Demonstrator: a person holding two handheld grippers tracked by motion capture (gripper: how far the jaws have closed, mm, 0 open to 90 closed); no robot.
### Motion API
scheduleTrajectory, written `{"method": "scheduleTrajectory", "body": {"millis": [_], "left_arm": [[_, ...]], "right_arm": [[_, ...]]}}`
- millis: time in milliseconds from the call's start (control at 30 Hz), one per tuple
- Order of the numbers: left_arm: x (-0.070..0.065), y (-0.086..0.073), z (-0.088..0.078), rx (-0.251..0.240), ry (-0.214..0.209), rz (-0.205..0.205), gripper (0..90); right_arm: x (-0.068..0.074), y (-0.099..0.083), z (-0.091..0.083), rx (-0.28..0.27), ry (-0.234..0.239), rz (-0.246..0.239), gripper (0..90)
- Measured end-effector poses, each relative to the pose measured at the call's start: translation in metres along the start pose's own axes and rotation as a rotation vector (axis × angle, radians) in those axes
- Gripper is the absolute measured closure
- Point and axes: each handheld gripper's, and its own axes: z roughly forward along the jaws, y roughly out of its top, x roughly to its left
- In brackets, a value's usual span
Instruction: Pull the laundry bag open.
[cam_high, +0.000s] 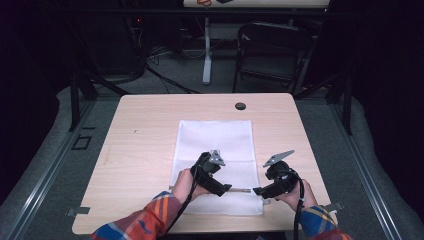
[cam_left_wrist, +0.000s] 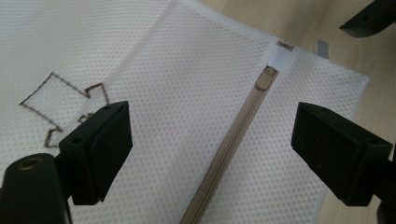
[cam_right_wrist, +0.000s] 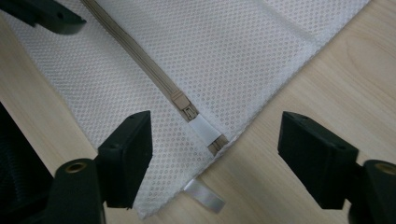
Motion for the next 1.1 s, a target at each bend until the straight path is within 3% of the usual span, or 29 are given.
{"method": "scheduleTrajectory", "body": {"millis": [133, 367, 400, 433, 700, 833, 1100], "left_arm": [[-0.009, 0.007, 0.011, -0.013, -0.021, 0.038, 13.5], [-0.016, 0.012, 0.03, -0.017, -0.085, 0.054, 17.1], [-0.017, 0.012, 0.032, -0.02, -0.104, 0.055, 18.6], [-0.018, 0.013, 0.033, -0.009, -0.096, 0.066, 20.4], [-0.025, 0.014, 0.048, -0.007, -0.148, 0.116, 44.3], [-0.027, 0.015, 0.053, 0.0, -0.15, 0.136, 52.7], [-0.025, 0.017, 0.062, 0.005, -0.182, 0.134, 61.8]], "right_arm": [[0.0, 0.0, 0.001, 0.007, 0.013, -0.005, 41.5], [0.0, 0.0, 0.002, 0.004, 0.016, -0.012, 56.5], [0.0, 0.0, 0.003, 0.009, 0.019, -0.017, 58.8], [0.0, 0.0, 0.003, 0.012, 0.024, -0.021, 60.3], [0.0, -0.001, 0.008, 0.015, 0.027, -0.025, 75.0], [-0.001, -0.002, 0.012, 0.028, 0.028, -0.023, 80.4], [0.0, -0.001, 0.018, 0.026, 0.019, -0.012, 88.2]]}}
